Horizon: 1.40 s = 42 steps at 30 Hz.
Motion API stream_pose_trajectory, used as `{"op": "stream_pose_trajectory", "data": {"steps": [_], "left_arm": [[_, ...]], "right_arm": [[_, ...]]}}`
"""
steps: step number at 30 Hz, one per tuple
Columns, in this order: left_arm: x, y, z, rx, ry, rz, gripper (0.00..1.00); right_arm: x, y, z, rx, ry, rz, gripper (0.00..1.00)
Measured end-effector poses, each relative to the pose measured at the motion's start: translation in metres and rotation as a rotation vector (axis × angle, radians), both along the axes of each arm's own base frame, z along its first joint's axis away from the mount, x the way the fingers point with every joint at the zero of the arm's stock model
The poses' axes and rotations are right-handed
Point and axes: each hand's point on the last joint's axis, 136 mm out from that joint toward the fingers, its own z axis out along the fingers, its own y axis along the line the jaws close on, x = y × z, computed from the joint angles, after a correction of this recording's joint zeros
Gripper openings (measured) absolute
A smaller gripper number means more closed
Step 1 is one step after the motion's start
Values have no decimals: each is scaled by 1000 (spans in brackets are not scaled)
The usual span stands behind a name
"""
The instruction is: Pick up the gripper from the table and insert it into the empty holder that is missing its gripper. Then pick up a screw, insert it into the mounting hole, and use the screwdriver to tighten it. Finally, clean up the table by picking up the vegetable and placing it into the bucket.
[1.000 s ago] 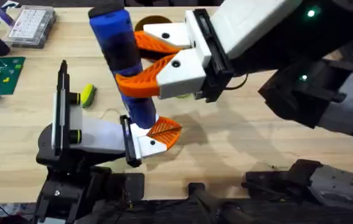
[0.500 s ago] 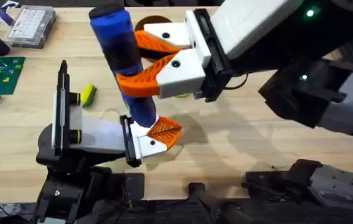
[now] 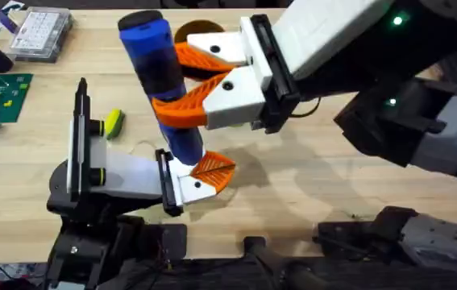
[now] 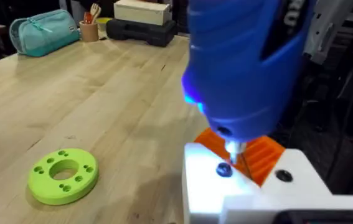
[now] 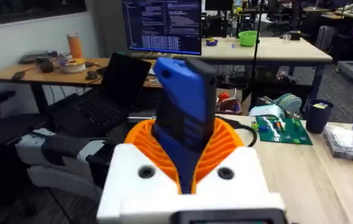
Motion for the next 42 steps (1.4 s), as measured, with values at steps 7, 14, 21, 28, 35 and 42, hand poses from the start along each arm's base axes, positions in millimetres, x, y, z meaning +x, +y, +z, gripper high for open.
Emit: {"op": "stream_pose_trajectory", "data": {"steps": [7,14,21,28,35,42], "left_arm": [[0,0,0,0,0,0,19],[0,0,0,0,0,0,19],[0,0,0,0,0,0,19],[0,0,0,0,0,0,19],[0,0,0,0,0,0,19],[0,0,0,0,0,0,19]], "right_arm": [[0,0,0,1,-8,-1,69],[0,0,-1,1,-13,-2,69],[0,0,-1,3,-22,-4,69],[2,0,-4,0,-17,-16,68],[2,1,-5,0,-16,-20,68],[2,1,-5,0,-16,-22,68]]}}
